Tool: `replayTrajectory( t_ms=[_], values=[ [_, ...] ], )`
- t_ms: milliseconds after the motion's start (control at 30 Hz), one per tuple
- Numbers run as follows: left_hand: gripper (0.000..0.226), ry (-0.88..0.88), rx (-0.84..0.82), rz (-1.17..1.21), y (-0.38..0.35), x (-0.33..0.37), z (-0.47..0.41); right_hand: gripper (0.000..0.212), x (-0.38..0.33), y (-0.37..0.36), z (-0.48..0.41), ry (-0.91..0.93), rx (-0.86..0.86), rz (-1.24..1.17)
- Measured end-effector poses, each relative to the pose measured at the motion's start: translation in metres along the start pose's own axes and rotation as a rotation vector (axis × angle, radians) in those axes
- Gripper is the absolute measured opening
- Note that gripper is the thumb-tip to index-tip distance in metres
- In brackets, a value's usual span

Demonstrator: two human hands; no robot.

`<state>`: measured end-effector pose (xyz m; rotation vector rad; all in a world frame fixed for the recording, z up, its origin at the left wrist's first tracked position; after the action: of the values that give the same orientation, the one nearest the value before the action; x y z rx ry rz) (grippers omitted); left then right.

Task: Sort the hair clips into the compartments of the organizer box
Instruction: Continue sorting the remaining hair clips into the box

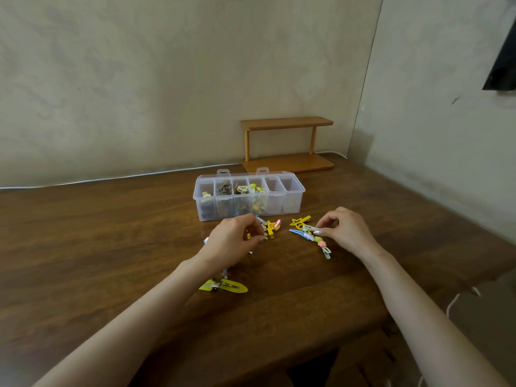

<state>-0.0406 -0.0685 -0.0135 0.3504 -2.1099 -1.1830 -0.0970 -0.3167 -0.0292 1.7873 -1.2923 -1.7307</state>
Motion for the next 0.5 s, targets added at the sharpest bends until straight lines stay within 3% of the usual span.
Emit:
replayTrajectory(
  t_ms=[133,300,500],
  values=[
    [0.014,-0.059,-0.017,-0.089,-0.010,0.022,-0.026,0.014,0.003,0.000,0.003,0.057,0.027,-0.069],
    [0.029,-0.023,-0.032,-0.145,-0.032,0.035,-0.055,0.004,-0.001,0.003,0.008,0.099,-0.004,-0.395],
    [0.026,-0.020,-0.012,-0.148,-0.044,0.043,-0.061,0.004,-0.006,0.004,0.012,0.131,-0.045,-0.468]
  ],
)
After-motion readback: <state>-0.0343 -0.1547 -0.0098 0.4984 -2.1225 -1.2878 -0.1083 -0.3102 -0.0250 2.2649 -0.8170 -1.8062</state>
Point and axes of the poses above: each hand's wrist, its own z-axis away from the middle knuckle, its own y-axis out of the back of the hand, x = y × z, the point moved 1 cm from there along -z, towards the middle knuckle, and after that the axes turned 5 degrees about -z, right-handed, at the moved point
